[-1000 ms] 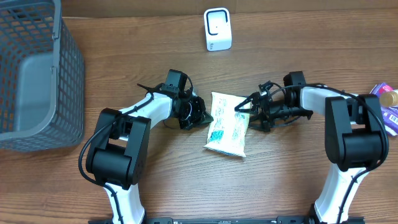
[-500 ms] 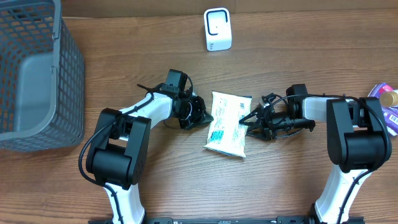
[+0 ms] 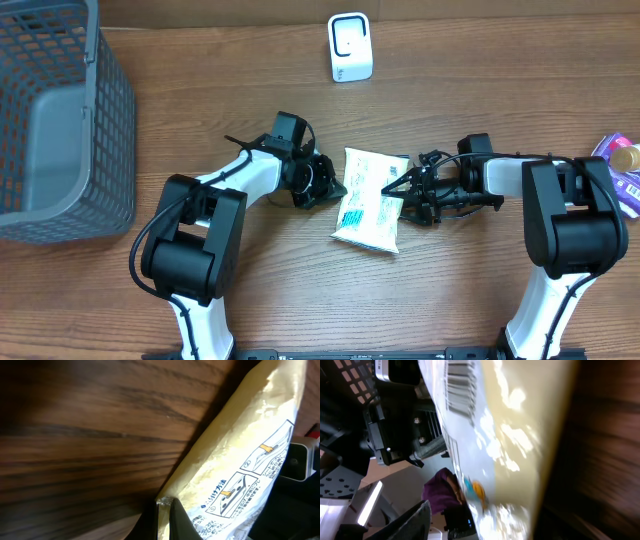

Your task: Scan the item barcode

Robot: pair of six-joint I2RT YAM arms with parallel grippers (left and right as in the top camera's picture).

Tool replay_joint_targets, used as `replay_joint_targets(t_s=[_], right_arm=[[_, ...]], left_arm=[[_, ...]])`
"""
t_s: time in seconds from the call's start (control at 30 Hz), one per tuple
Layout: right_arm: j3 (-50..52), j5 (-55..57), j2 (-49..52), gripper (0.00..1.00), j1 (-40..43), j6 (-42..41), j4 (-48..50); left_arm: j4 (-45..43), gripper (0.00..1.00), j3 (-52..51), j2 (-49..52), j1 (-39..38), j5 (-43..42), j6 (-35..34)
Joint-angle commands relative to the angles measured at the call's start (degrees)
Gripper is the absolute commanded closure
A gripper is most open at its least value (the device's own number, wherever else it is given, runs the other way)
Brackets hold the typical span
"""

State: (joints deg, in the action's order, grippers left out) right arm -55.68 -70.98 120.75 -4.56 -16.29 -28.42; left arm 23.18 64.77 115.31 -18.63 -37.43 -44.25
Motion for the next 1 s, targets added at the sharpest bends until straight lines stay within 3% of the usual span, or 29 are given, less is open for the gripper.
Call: replay_joint_targets(t_s=[0.0, 0.13, 0.3, 0.73, 0.8, 0.87, 0.9, 0.97], right_arm=[[6.91, 19.85, 9.75, 0.82, -3.54, -6.54, -0.94], [6.84, 19.67, 9.75, 0.96, -3.54, -6.4, 0.66], [6.29, 19.67, 9.75, 0.96, -3.32, -4.26, 1.01], [-5.7, 21.35, 8.66, 0.96, -0.33, 17.33, 0.15], [-7.58, 21.4, 7.39, 0.96, -0.33, 20.04, -1.42], [-9.94, 22.18, 5.35, 0.96, -0.33, 22.91, -3.39], [-10.6, 23.23, 4.7, 0.96, -0.33, 23.02, -3.85], [-12.48, 27.08, 3.02, 0.96, -0.33, 23.04, -5.18]], left_arm=[[0.28, 0.96, -0.48, 1.79, -1.97, 3.32, -1.75], [-0.35, 0.96, -0.48, 1.79, -2.73, 3.28, -2.75], [-0.37, 0.96, -0.48, 1.79, -3.26, 3.17, -2.73], [-1.29, 0.96, -0.48, 1.79, -3.1, 1.9, -2.49], [-2.36, 0.73, -0.48, 1.79, -3.02, 2.05, -2.38], [-3.93, 0.38, -0.48, 1.79, -2.91, 2.03, -2.03], [-4.83, 0.0, -0.48, 1.79, -2.8, 2.01, -2.03], [-6.21, 0.0, -0.48, 1.79, -2.62, 2.05, -2.01]])
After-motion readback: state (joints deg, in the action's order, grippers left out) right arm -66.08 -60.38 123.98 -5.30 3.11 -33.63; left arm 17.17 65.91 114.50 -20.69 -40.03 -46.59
